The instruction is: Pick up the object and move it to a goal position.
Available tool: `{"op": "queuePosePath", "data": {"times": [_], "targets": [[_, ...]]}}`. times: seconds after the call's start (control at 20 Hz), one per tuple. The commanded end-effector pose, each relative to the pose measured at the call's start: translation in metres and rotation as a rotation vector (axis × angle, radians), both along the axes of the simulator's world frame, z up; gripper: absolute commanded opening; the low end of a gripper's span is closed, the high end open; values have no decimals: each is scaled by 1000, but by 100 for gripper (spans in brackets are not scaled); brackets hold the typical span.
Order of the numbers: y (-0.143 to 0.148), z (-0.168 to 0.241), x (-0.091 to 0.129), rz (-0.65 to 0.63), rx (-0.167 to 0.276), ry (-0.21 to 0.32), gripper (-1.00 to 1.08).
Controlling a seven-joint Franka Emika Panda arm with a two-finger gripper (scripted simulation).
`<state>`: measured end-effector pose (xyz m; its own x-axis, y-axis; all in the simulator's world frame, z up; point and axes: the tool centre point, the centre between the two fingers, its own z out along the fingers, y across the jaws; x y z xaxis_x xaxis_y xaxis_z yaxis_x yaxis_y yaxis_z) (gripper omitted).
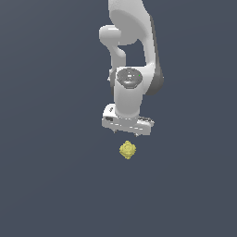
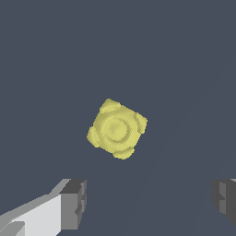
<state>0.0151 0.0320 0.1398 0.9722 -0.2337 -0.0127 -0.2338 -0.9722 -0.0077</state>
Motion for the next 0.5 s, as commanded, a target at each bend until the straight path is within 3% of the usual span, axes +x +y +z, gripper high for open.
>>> {"op": "queuePosePath", "data": {"times": [0.0,0.45], "targets": [[2,-6,5,-62,-1,0,100],[8,-30,22,-296,-6,-3,100]]}}
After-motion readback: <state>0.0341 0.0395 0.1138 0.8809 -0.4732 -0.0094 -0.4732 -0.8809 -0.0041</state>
